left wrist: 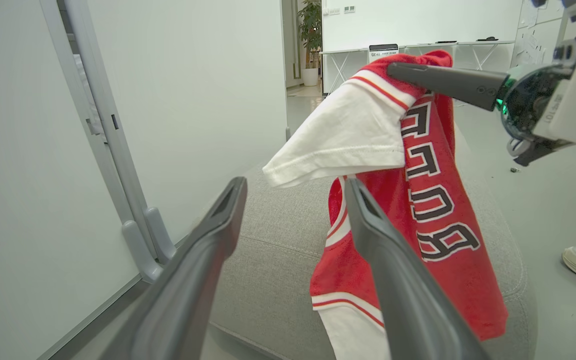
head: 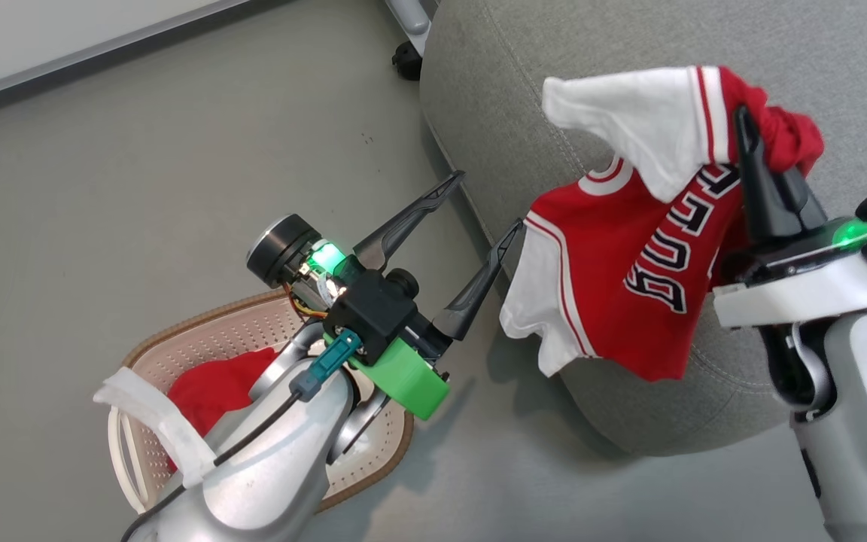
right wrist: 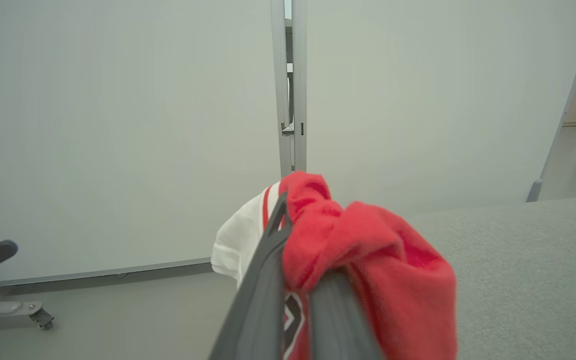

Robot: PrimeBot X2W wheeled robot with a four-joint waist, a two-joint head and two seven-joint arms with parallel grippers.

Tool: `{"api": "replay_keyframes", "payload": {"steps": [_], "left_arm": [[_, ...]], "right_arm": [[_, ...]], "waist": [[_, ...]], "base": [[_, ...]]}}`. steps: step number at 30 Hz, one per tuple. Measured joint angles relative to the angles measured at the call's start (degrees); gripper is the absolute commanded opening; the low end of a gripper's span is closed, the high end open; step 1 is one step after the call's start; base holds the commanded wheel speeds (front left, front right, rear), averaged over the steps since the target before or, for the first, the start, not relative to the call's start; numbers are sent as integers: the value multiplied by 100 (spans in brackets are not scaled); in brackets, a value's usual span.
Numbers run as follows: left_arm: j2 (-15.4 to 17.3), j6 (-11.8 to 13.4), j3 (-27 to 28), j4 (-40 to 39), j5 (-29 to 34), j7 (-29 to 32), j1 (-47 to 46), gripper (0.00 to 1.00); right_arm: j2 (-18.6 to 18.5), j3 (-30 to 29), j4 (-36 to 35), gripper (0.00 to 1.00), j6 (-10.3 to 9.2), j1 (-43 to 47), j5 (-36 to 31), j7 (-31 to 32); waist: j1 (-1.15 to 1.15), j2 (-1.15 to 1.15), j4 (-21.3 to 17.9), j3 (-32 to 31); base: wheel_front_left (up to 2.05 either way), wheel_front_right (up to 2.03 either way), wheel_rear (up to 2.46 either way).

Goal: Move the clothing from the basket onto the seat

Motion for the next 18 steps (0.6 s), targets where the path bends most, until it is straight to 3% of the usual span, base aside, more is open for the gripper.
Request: {"api": "replay_keyframes", "payload": {"steps": [9, 18], "left_arm": [[41, 0, -51, 0, 116, 0, -182, 100], [158, 0, -225, 15, 182, 13, -573, 100]], "right_arm": [[-281, -659, 191, 0, 1, -1329, -183, 0], [-923, -1417, 605, 0, 1, -2847, -304, 0]], "waist": [[0, 0, 66, 374], [0, 0, 173, 1057]], "base": [[0, 0, 0], [0, 0, 0]]}}
